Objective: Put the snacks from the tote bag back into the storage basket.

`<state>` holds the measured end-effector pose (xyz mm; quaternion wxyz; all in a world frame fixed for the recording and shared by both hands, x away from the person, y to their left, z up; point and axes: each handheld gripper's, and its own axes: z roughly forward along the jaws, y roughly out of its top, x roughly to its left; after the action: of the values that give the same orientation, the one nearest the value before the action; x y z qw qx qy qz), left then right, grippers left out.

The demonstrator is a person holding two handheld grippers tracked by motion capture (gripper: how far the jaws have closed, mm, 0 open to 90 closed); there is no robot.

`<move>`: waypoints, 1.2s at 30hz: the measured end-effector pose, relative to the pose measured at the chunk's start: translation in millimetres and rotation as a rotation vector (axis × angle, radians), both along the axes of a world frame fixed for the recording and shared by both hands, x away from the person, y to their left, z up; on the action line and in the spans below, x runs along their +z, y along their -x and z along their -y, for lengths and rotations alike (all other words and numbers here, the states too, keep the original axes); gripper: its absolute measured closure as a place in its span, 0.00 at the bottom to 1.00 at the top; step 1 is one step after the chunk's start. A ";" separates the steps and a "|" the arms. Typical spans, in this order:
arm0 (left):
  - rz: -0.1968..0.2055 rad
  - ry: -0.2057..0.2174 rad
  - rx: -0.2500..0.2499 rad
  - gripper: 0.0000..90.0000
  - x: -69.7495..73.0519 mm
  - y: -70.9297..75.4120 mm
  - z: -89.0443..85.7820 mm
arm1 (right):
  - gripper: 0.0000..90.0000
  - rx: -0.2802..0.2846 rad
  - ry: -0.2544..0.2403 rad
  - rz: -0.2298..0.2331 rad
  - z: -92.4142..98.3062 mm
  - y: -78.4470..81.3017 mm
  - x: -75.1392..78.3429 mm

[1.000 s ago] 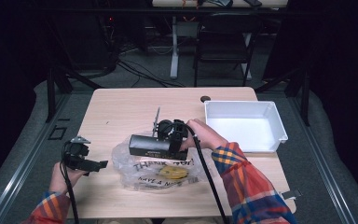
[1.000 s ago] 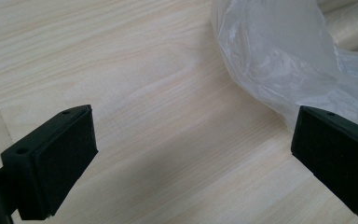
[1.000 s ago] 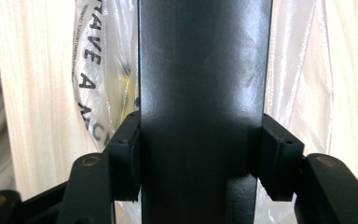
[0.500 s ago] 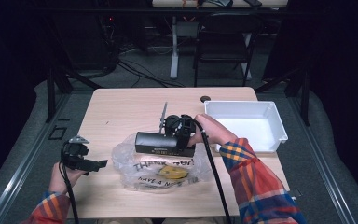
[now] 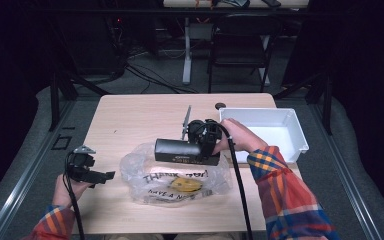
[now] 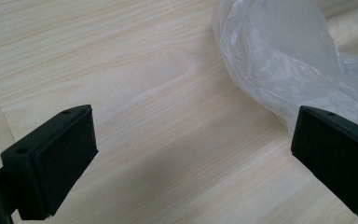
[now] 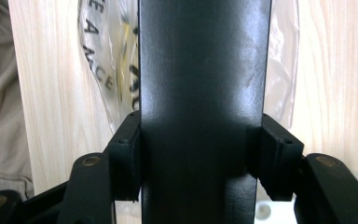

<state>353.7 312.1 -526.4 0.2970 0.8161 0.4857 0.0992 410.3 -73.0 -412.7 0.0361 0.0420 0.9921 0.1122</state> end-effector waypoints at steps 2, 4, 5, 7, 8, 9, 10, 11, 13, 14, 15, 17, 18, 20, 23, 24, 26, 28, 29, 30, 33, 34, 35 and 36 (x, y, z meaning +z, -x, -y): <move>0.002 -0.001 0.000 0.00 0.2 0.1 -0.1 | 0.47 0.005 0.016 0.002 4.1 -0.4 2.5; 0.004 0.000 0.001 0.00 0.1 0.1 0.1 | 0.47 0.000 0.008 0.005 8.4 0.3 3.7; 0.001 -0.003 0.000 0.00 0.0 0.1 0.2 | 0.47 0.007 0.014 0.004 10.6 -0.1 5.1; -0.001 -0.005 0.000 0.00 -0.2 0.5 0.3 | 0.47 0.012 0.017 0.011 15.0 0.0 7.2; -0.002 -0.005 0.000 0.00 -0.2 0.5 0.2 | 0.47 0.016 0.022 0.013 17.3 0.0 8.2; -0.001 -0.004 0.001 0.00 -0.2 0.4 -0.1 | 0.47 0.021 0.023 0.017 19.8 -0.5 8.8; 0.000 -0.004 0.002 0.00 -0.1 0.4 -0.2 | 0.47 0.016 0.016 0.018 22.6 -0.5 9.2; 0.000 -0.004 0.002 0.00 -0.3 0.3 -0.1 | 0.47 0.011 0.016 0.017 25.6 -0.5 9.9; 0.000 -0.006 0.000 0.00 -1.0 0.1 0.6 | 0.47 0.006 0.014 0.020 32.3 -1.3 10.9; 0.000 -0.006 -0.002 0.00 -1.0 0.1 0.7 | 0.47 0.008 0.021 0.021 35.1 -2.1 11.5; 0.001 -0.005 -0.001 0.00 -1.0 0.2 0.8 | 0.47 0.004 0.021 0.021 37.4 -2.4 11.5; 0.000 -0.007 0.000 0.00 -0.9 0.2 0.7 | 0.47 0.002 0.034 0.024 43.0 -3.7 12.1; 0.000 -0.008 0.001 0.00 -0.9 0.2 0.7 | 0.47 -0.002 0.035 0.024 45.8 -4.1 12.1; -0.002 -0.008 0.000 0.00 -1.1 0.2 0.8 | 0.47 0.002 0.038 0.027 51.3 -5.4 12.4; -0.004 -0.010 0.000 0.00 -1.4 0.0 1.0 | 0.47 0.002 0.035 0.032 59.8 -7.1 15.2; -0.004 -0.011 -0.001 0.00 -1.6 0.0 1.0 | 0.47 0.002 0.035 0.038 62.5 -7.8 16.1; -0.004 -0.013 0.000 0.00 -1.6 0.0 0.8 | 0.47 -0.003 0.031 0.042 68.7 -9.2 16.9; -0.002 -0.015 -0.003 0.00 -1.8 -0.1 0.4 | 0.47 -0.003 0.040 0.046 75.2 -11.2 17.5; -0.003 -0.014 0.001 0.00 -2.0 0.0 0.5 | 0.47 -0.006 0.036 0.047 78.8 -12.1 17.2; -0.005 -0.013 0.003 0.00 -2.2 -0.1 0.4 | 0.47 -0.008 0.036 0.046 82.5 -13.1 17.4; -0.004 -0.020 0.006 0.00 -2.5 -0.1 0.4 | 0.47 -0.007 0.036 0.040 94.1 -15.3 17.3; -0.004 -0.021 0.006 0.00 -2.7 -0.2 0.4 | 0.48 -0.005 0.044 0.047 98.0 -16.0 17.3; -0.005 -0.021 0.006 0.00 -2.7 -0.2 0.4 | 0.47 -0.010 0.047 0.049 101.9 -16.8 16.8; -0.005 -0.022 0.006 0.00 -2.8 -0.2 0.4 | 0.48 -0.016 0.056 0.046 105.8 -18.1 17.3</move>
<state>353.9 311.8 -529.2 0.2864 0.8180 0.4880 0.1033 428.4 -178.9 -395.4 0.0608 0.0460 0.9935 0.0851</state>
